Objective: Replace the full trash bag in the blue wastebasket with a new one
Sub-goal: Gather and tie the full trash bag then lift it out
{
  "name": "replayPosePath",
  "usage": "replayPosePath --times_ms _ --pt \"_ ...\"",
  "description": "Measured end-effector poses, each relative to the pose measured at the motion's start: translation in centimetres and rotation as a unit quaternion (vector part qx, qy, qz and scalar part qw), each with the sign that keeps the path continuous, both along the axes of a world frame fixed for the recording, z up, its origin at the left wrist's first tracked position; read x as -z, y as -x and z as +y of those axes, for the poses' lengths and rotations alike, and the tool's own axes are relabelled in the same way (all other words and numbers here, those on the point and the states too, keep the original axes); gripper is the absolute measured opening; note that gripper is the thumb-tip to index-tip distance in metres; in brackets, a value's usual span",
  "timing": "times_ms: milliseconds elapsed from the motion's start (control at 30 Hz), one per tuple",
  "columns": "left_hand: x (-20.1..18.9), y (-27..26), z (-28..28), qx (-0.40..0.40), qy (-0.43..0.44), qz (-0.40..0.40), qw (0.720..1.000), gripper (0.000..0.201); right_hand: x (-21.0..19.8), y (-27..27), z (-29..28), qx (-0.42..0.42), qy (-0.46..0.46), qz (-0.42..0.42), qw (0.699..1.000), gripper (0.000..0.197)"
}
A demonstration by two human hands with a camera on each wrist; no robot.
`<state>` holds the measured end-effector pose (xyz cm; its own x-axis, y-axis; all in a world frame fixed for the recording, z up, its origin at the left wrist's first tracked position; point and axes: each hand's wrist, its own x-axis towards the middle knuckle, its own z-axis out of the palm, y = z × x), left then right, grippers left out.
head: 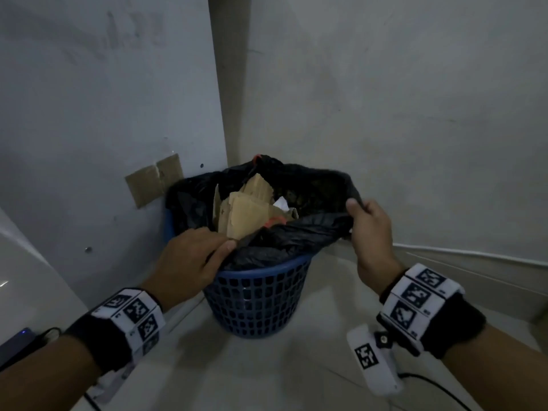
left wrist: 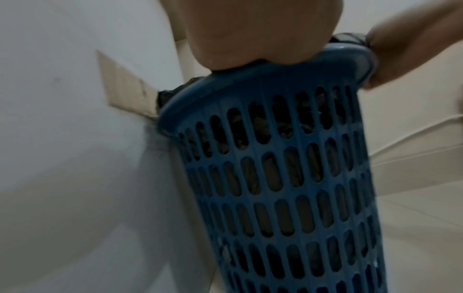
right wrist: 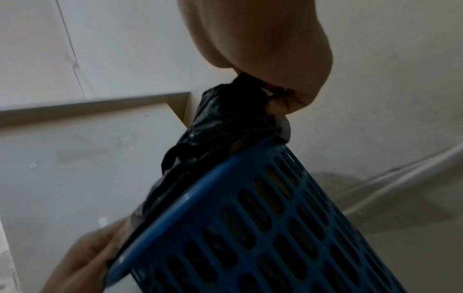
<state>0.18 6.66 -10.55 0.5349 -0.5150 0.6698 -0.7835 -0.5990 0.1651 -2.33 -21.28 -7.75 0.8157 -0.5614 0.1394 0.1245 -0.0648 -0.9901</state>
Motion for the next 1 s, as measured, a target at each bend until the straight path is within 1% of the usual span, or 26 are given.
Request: replayPosePath --times_ms 67,100,167,233,300,367,400,467,567,600,633,667,733,800,833,867,900,933,1000 --pt "0.4 -0.4 0.6 -0.011 0.046 0.038 0.998 0.059 -1.4 0.0 0.2 -0.005 0.106 -0.079 0.991 0.021" --pt "0.6 -0.4 0.7 -0.018 0.066 0.053 0.996 0.061 -2.0 0.1 0.5 -0.011 0.181 -0.108 0.977 0.019" --pt "0.8 -0.4 0.7 -0.033 0.092 0.065 0.993 0.054 -2.3 0.5 1.6 -0.054 0.337 -0.134 0.93 0.022" --pt "0.6 -0.2 0.2 -0.04 0.099 0.054 0.993 0.039 -1.2 1.0 2.6 -0.128 0.449 -0.102 0.879 0.036" --pt "0.1 0.4 -0.5 -0.046 0.093 0.035 0.994 0.034 0.5 1.6 2.9 -0.17 0.53 -0.042 0.83 0.051" --pt "-0.6 1.4 -1.7 -0.04 0.095 0.037 0.994 0.035 1.8 1.8 2.8 -0.15 0.608 -0.01 0.779 0.064" --pt "-0.9 2.0 -2.3 -0.029 0.097 0.052 0.993 0.036 2.2 1.9 2.7 -0.13 0.637 -0.007 0.76 0.066" --pt "-1.5 3.2 -3.7 0.001 0.096 0.094 0.991 0.038 2.3 2.0 2.8 -0.093 0.672 -0.001 0.735 0.061" --pt "-1.9 4.6 -5.5 0.014 0.085 0.147 0.985 0.045 2.1 2.7 3.7 -0.064 0.702 0.019 0.709 0.053" --pt "-1.8 4.9 -6.0 0.009 0.082 0.16 0.984 0.047 2.2 3.2 4.2 -0.064 0.702 0.021 0.709 0.054" --pt "-1.5 5.1 -6.3 0.001 0.079 0.177 0.981 0.05 2.3 3.8 4.6 -0.072 0.691 0.025 0.719 0.054" --pt "-1.1 5.1 -6.4 -0.009 0.074 0.195 0.978 0.053 2.5 4.3 5.1 -0.084 0.667 0.023 0.74 0.052" --pt "-0.6 4.6 -6.3 -0.019 0.051 0.209 0.976 0.06 2.6 5.3 5.7 -0.121 0.597 -0.004 0.793 0.042" --pt "-0.4 3.6 -5.6 -0.011 0.02 0.183 0.983 0.061 2.2 5.7 6.0 -0.151 0.514 -0.039 0.843 0.036" --pt "-0.3 3.0 -5.1 -0.005 0.002 0.16 0.987 0.059 1.9 5.7 5.8 -0.153 0.477 -0.053 0.864 0.034" --pt "-0.2 2.4 -4.7 -0.001 -0.018 0.13 0.991 0.057 1.6 5.5 5.4 -0.142 0.456 -0.069 0.876 0.033" --pt "-0.1 1.9 -4.2 -0.003 -0.032 0.097 0.995 0.054 1.3 5.2 4.9 -0.121 0.451 -0.086 0.88 0.032" --pt "0.1 1.4 -3.7 -0.008 -0.036 0.068 0.997 0.05 1.0 4.8 4.3 -0.095 0.453 -0.101 0.881 0.033" --pt "0.4 0.7 -2.7 -0.016 -0.029 0.038 0.999 0.043 0.5 3.9 2.9 -0.047 0.458 -0.104 0.881 0.038"
